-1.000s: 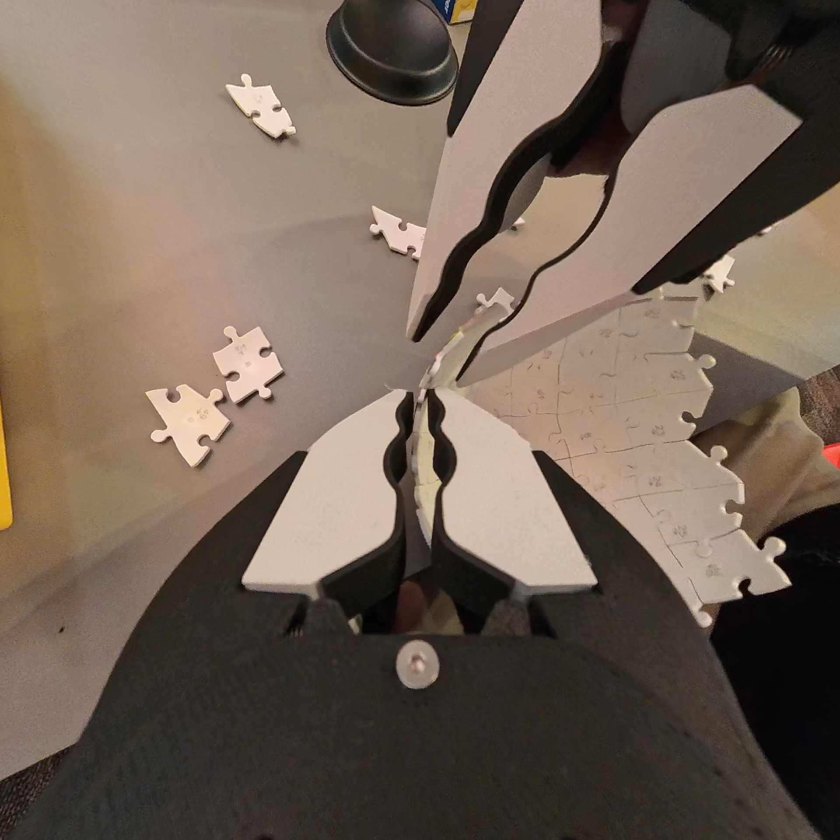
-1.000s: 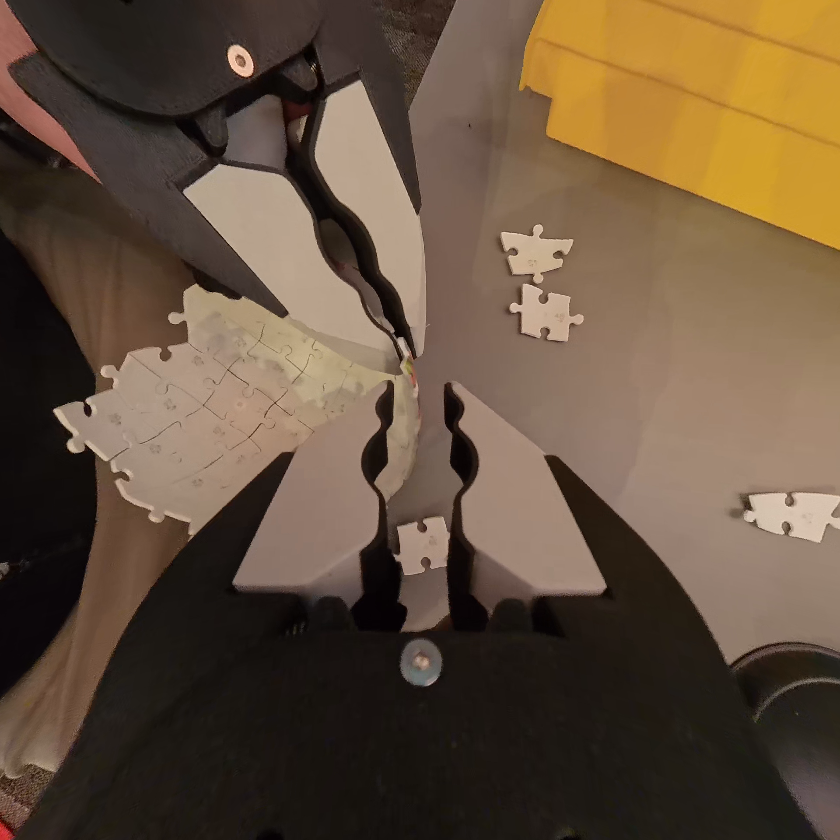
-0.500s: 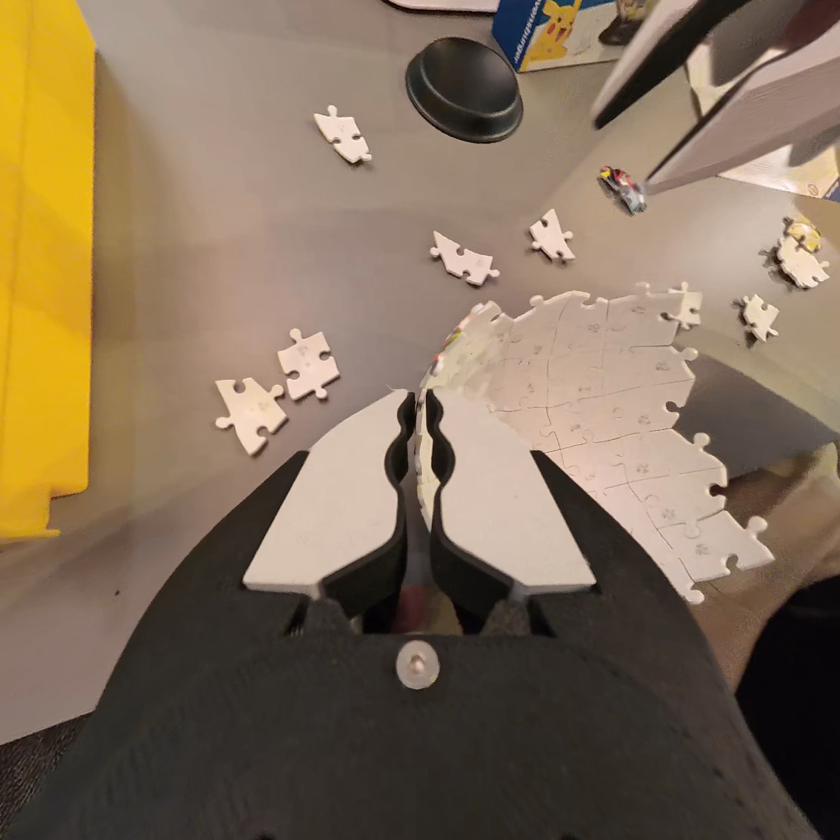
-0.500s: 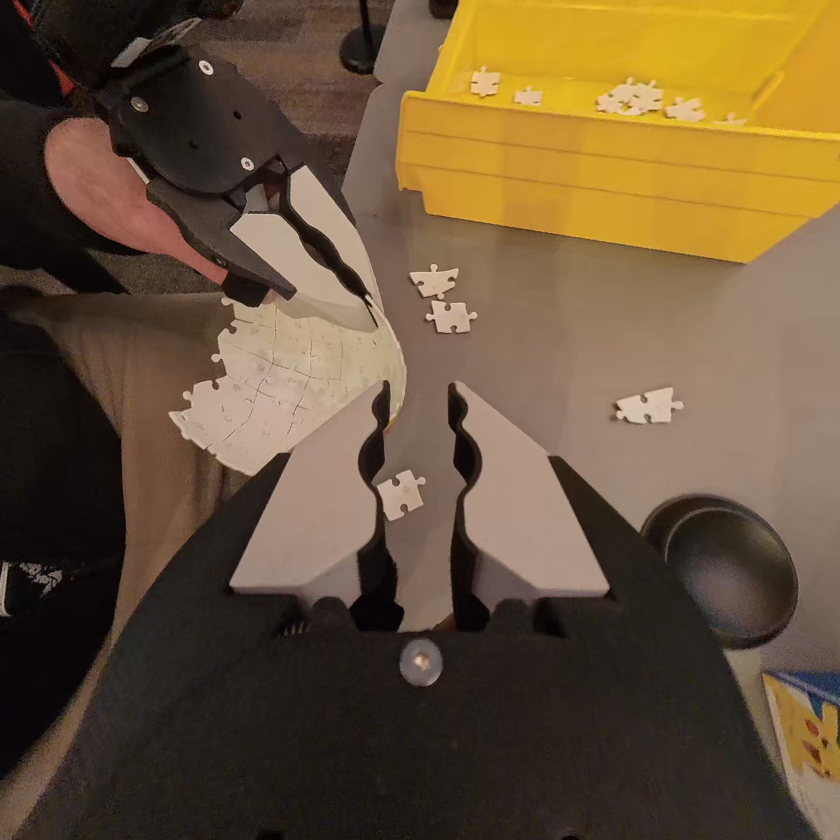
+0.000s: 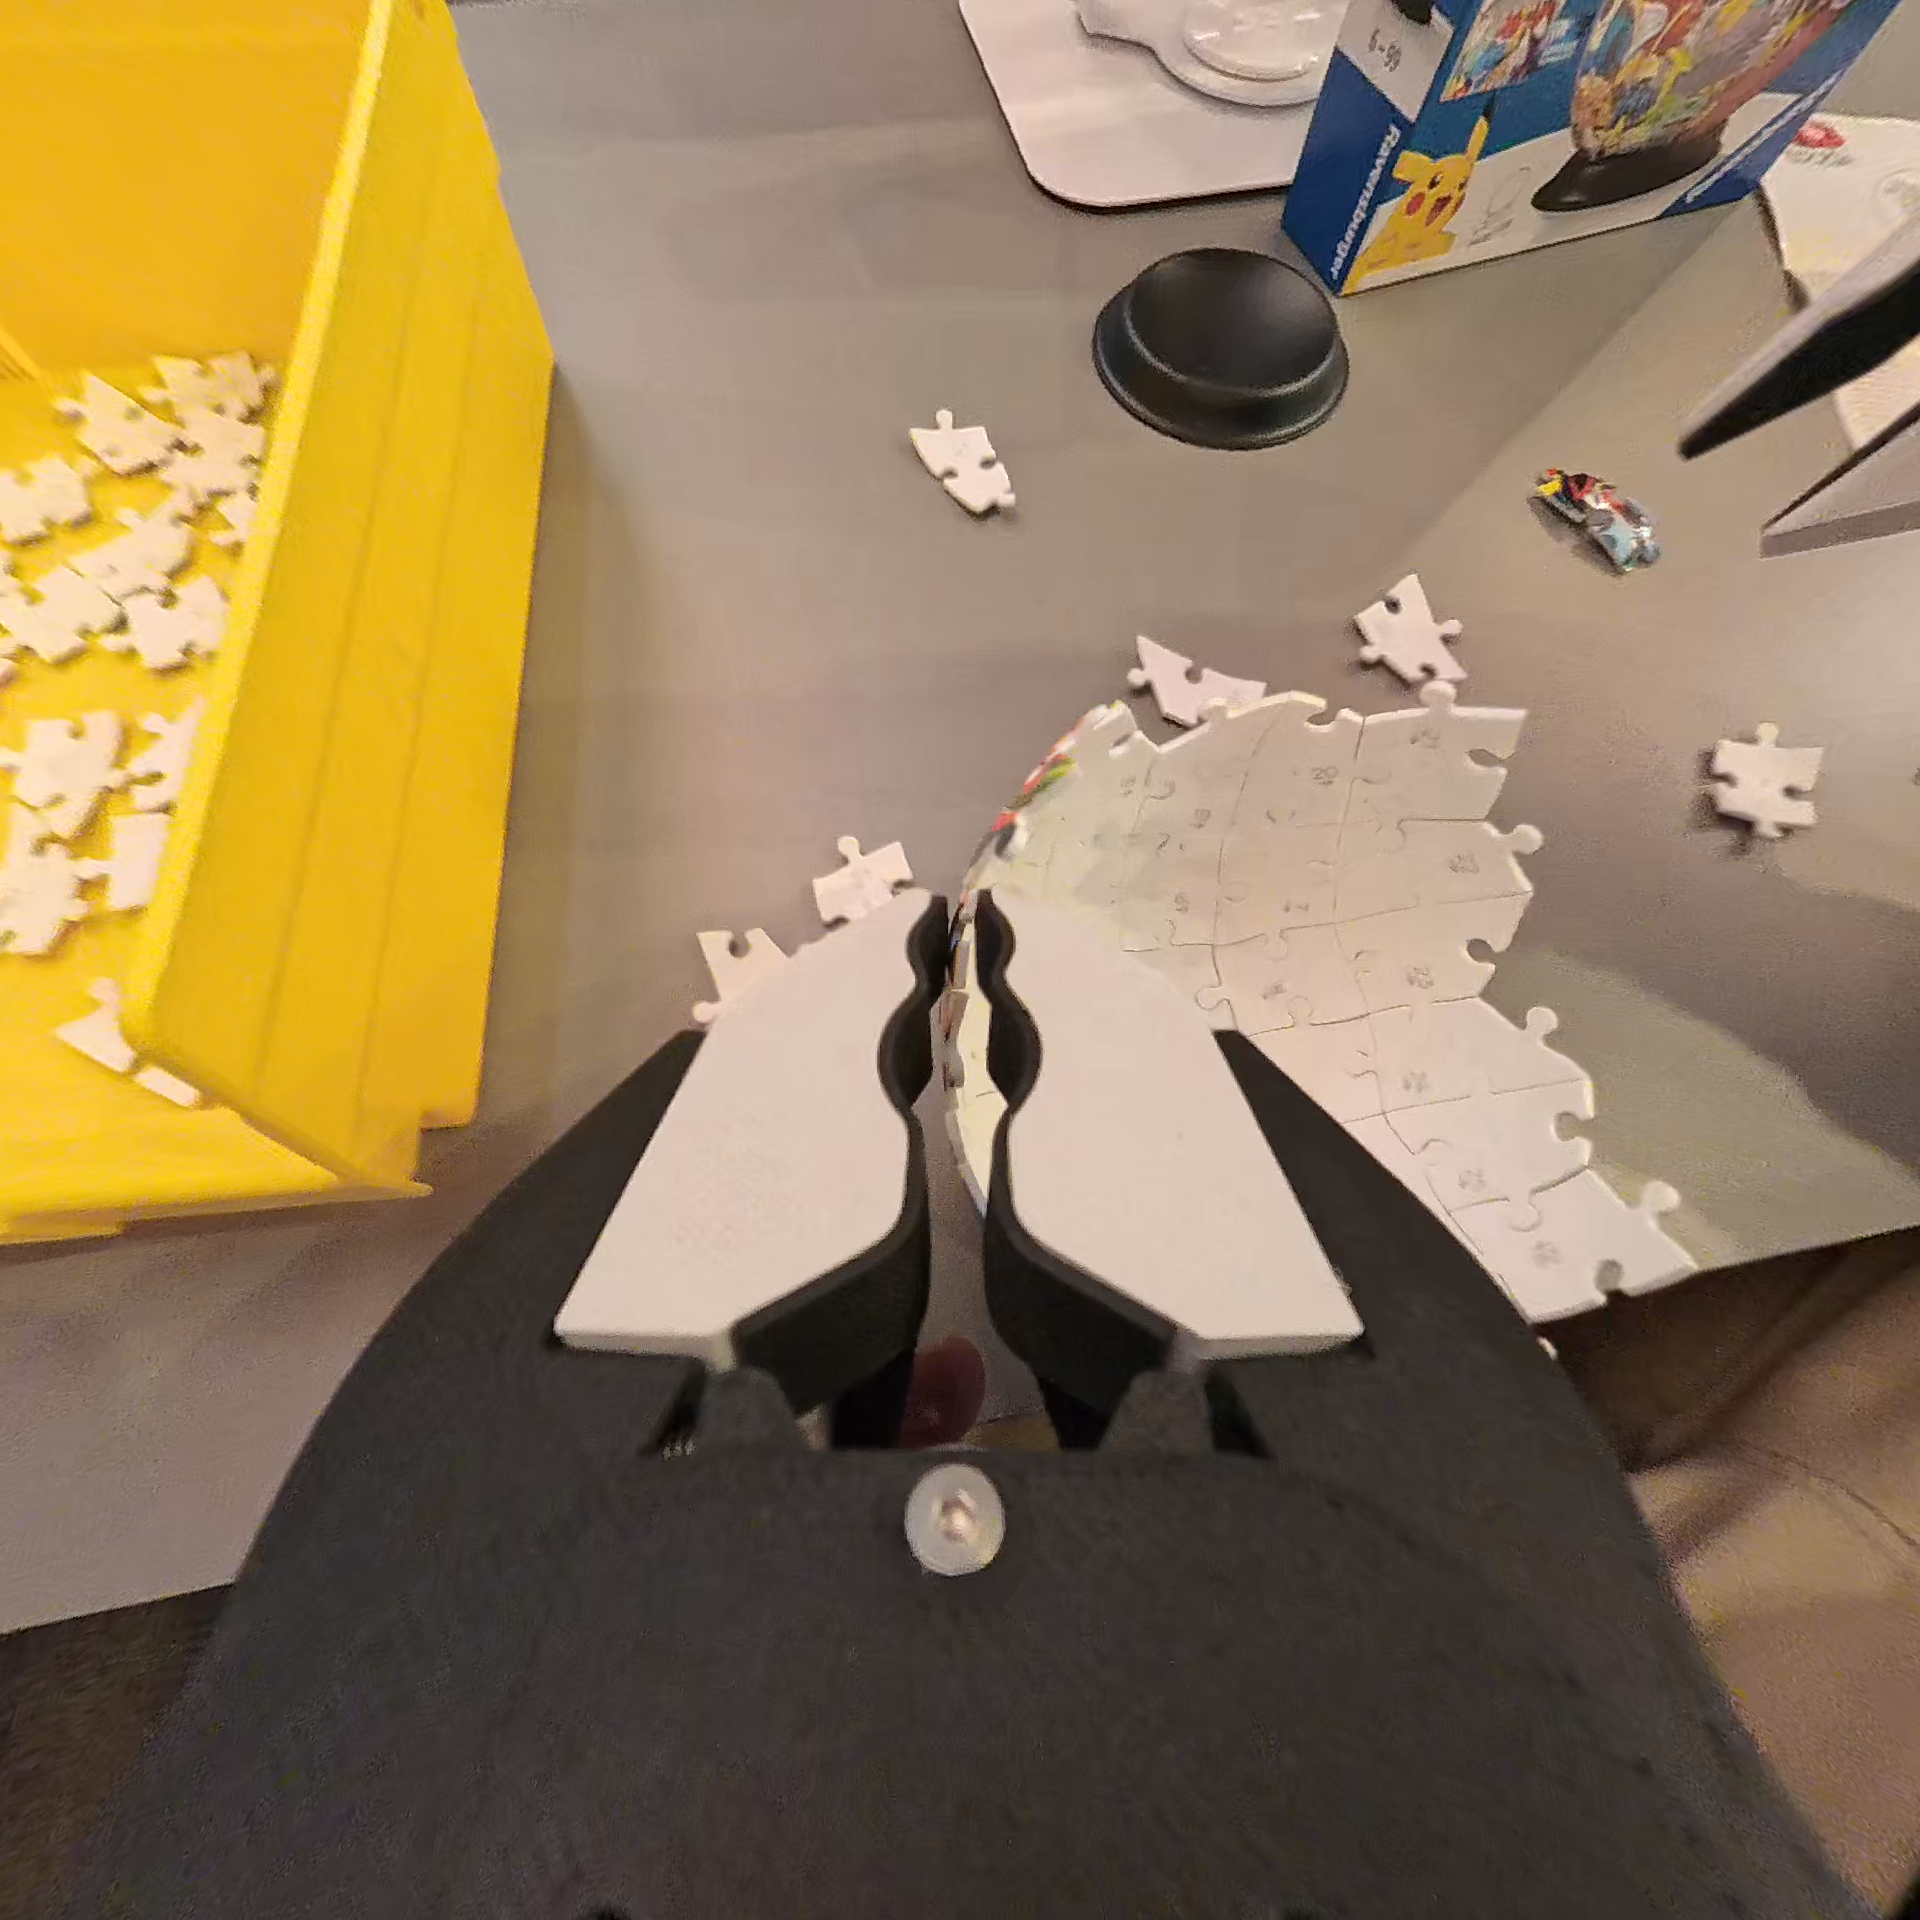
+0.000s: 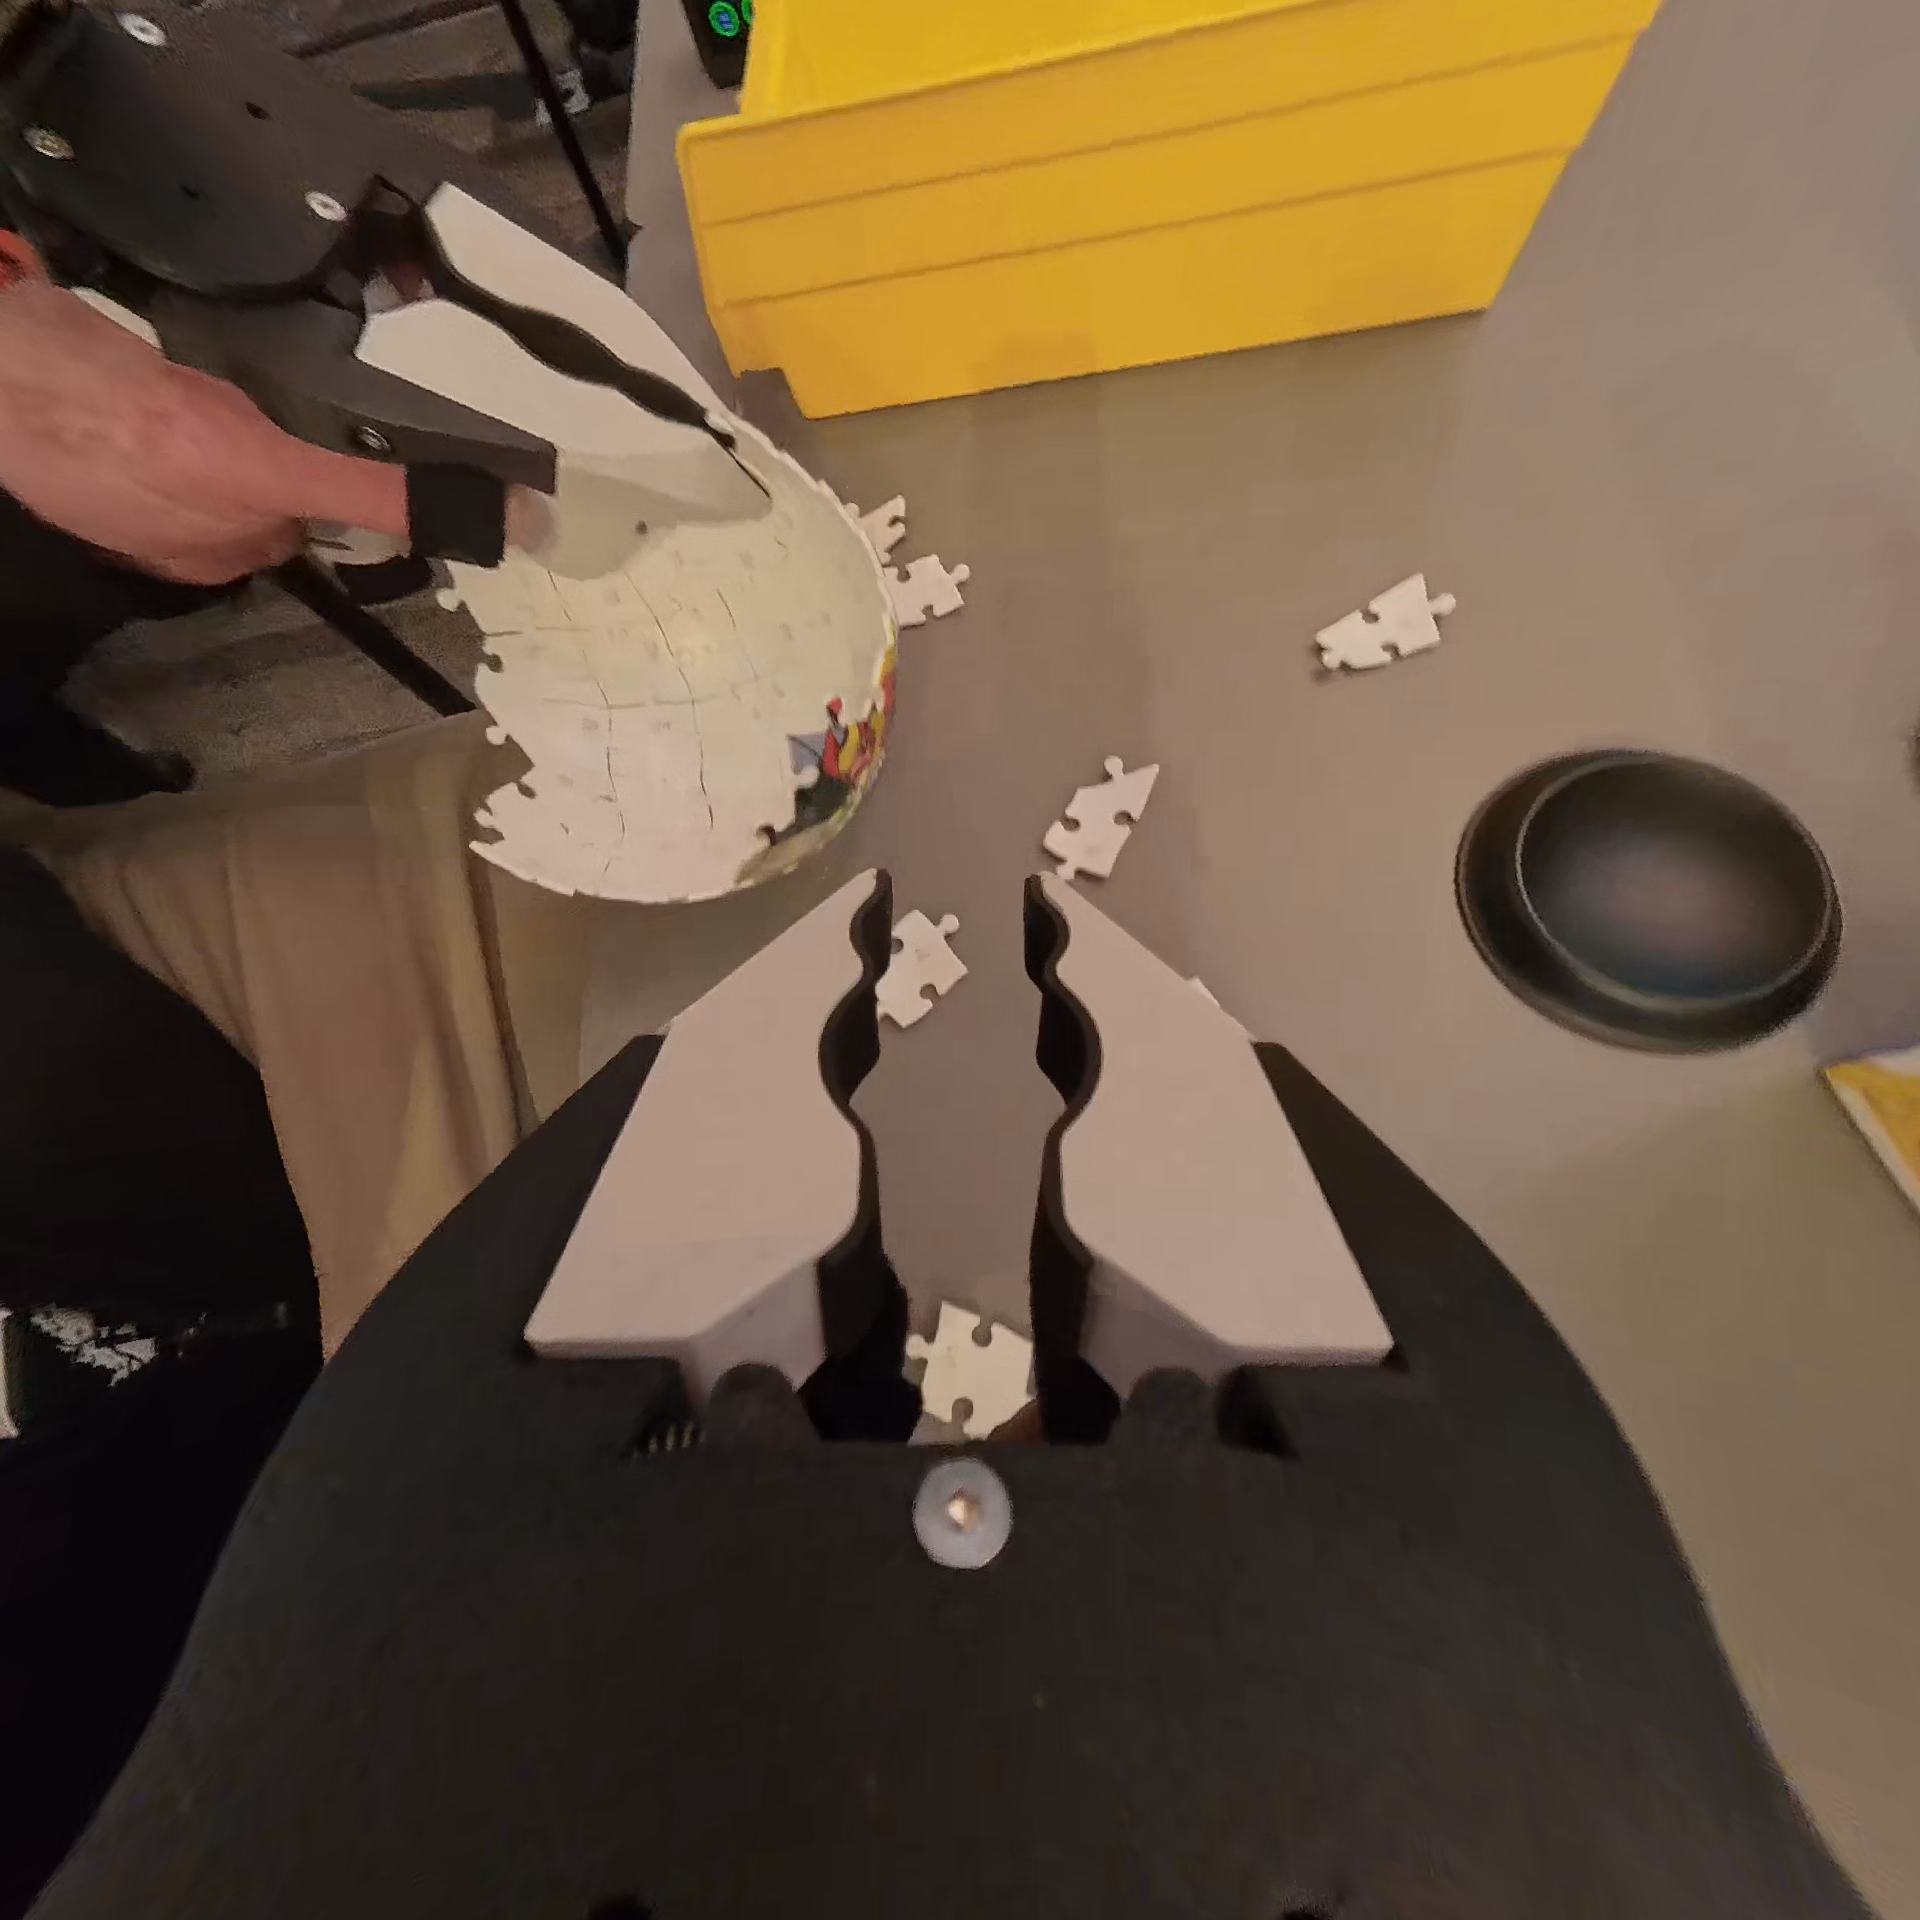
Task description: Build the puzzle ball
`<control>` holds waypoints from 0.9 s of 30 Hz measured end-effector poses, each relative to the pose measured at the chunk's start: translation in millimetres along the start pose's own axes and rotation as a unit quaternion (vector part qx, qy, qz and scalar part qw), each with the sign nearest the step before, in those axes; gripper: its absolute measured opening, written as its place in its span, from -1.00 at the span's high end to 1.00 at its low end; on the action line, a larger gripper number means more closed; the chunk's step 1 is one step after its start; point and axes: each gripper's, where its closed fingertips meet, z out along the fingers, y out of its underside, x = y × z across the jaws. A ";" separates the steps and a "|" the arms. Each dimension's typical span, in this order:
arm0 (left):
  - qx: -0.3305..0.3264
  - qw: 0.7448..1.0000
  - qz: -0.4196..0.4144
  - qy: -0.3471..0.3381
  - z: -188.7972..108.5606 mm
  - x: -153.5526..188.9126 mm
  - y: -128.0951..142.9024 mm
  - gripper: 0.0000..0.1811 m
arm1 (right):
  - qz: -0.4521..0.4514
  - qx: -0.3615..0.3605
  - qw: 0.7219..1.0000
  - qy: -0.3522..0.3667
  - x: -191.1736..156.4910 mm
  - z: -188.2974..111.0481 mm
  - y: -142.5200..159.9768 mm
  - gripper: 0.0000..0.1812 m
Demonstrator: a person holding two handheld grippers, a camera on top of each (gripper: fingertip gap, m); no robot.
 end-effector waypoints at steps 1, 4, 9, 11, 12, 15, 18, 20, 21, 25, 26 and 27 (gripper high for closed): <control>0.002 1.000 0.010 -0.008 -0.5 -1.4 -2.4 0.95 | 0.009 0.001 1.000 0.007 3.0 -1.4 5.2 0.73; 0.005 0.999 0.042 -0.029 -0.8 -2.9 -9.5 0.95 | 0.026 -0.004 0.999 0.021 7.2 -3.2 20.9 0.73; 0.011 0.995 0.084 -0.046 2.4 0.9 -18.5 0.95 | 0.012 -0.032 0.998 0.061 11.8 0.6 42.8 0.72; 0.016 0.993 0.101 -0.057 2.5 0.9 -21.5 0.95 | 0.005 -0.035 0.997 0.066 8.5 4.2 44.3 0.71; 0.017 0.992 0.107 -0.060 2.5 1.6 -22.3 0.95 | 0.004 -0.035 0.997 0.068 7.1 6.3 44.4 0.71; 0.019 0.990 0.121 -0.067 2.2 1.0 -23.8 0.95 | 0.003 -0.038 0.997 0.070 4.1 13.0 47.3 0.71; 0.021 0.987 0.139 -0.080 0.4 -1.7 -26.4 0.95 | -0.001 -0.044 0.996 0.071 2.4 18.0 52.6 0.70; 0.023 0.985 0.150 -0.087 -1.1 -2.6 -28.7 0.95 | -0.008 -0.052 0.996 0.073 1.7 20.9 56.0 0.70; 0.025 0.984 0.155 -0.090 -1.5 -3.1 -29.6 0.95 | -0.014 -0.053 0.996 0.072 0.8 22.5 56.6 0.69; 0.025 0.981 0.167 -0.093 -0.9 -2.2 -30.1 0.95 | -0.034 -0.065 0.995 0.065 -4.7 31.3 60.9 0.67; 0.025 0.981 0.169 -0.093 -0.5 -1.6 -30.2 0.95 | -0.038 -0.072 0.995 0.065 -5.2 33.9 63.4 0.65; 0.024 0.981 0.171 -0.093 -0.2 -1.2 -30.2 0.95 | -0.043 -0.080 0.994 0.065 -6.0 36.6 66.0 0.64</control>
